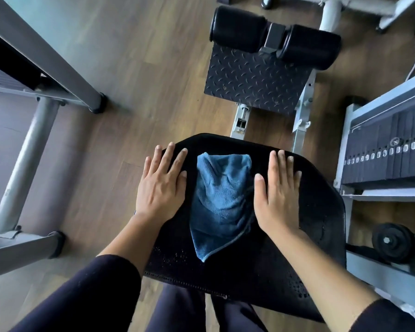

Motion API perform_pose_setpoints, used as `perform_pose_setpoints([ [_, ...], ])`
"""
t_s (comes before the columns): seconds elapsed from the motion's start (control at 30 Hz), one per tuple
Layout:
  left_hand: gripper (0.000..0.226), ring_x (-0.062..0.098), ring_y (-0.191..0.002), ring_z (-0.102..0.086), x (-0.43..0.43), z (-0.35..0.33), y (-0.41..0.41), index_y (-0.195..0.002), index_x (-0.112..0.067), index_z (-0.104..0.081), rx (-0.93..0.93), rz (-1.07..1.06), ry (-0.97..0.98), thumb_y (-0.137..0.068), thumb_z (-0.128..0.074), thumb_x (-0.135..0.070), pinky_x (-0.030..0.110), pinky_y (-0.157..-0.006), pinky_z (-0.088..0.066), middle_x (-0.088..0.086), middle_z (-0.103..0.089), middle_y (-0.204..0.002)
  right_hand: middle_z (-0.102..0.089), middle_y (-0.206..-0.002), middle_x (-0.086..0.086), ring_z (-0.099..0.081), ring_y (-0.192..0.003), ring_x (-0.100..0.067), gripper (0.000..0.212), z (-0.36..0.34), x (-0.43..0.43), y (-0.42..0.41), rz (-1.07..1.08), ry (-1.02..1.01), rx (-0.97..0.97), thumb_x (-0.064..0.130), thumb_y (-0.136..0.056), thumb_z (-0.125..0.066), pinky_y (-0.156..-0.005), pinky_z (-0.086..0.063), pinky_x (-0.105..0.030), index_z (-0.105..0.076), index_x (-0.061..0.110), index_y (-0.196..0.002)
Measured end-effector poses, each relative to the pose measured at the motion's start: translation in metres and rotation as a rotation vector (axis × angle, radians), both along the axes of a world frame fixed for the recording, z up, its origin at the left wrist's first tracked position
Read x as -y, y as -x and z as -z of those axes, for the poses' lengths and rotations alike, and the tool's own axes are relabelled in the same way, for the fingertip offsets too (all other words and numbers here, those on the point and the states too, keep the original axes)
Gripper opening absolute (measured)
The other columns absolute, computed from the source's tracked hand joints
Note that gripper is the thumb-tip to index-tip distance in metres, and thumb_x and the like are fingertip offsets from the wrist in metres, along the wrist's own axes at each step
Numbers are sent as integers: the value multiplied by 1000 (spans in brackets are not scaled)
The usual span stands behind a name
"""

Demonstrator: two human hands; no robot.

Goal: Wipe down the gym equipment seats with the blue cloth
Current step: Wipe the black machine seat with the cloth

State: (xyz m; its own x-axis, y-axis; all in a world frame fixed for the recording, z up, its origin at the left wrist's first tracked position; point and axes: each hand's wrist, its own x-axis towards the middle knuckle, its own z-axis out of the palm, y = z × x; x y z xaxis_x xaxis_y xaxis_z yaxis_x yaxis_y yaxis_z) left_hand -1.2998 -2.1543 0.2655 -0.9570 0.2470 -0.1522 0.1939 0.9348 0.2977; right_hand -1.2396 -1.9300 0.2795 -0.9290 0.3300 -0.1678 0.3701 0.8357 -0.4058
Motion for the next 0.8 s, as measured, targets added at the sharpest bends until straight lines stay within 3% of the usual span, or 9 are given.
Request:
perform_pose_setpoints([
  [0.17,53,25,-147,-10,-4,-1,-1,-148,-29,-30,4,-38,-15,-96,-22,-36,43,-119,-9,0,-21,-157,-2,-161,-5,4,-148,-19,67,-16,62,31,-172,79,-19,48,-95,-8,-120,3,-39,-8,13,-153],
  [0.33,54,26,-146,-12,-2,2,0,-148,-27,-31,14,-31,-35,-95,-22,-35,48,-118,-16,2,-23,-157,-33,-154,-7,-23,-144,-29,62,-5,86,20,-324,-193,57,44,-96,-31,-116,-18,-54,-28,14,-150],
  [0.43,55,24,-147,-10,-3,3,1,-148,-28,-30,24,-33,-31,-95,-22,-35,46,-119,-14,0,-22,-157,-39,-151,-4,-30,-142,-29,60,0,80,17,-339,-245,52,43,-94,-39,-113,-23,-55,-33,17,-148],
  [0.6,55,23,-147,-5,-4,1,1,-149,-29,-26,37,-38,-11,-95,-21,-35,42,-120,-5,-1,-17,-158,-42,-149,-3,-32,-141,-28,56,-1,65,6,-302,-270,13,42,-95,-42,-112,-24,-56,-39,18,-146],
  [0.8,53,32,-145,-14,-5,1,2,-147,-23,-31,21,-11,36,-96,-27,-31,52,-117,-14,5,-25,-156,-43,-148,-5,-31,-141,-30,61,-7,60,-14,-292,-263,-42,49,-89,-45,-111,-18,-65,-44,20,-143],
])
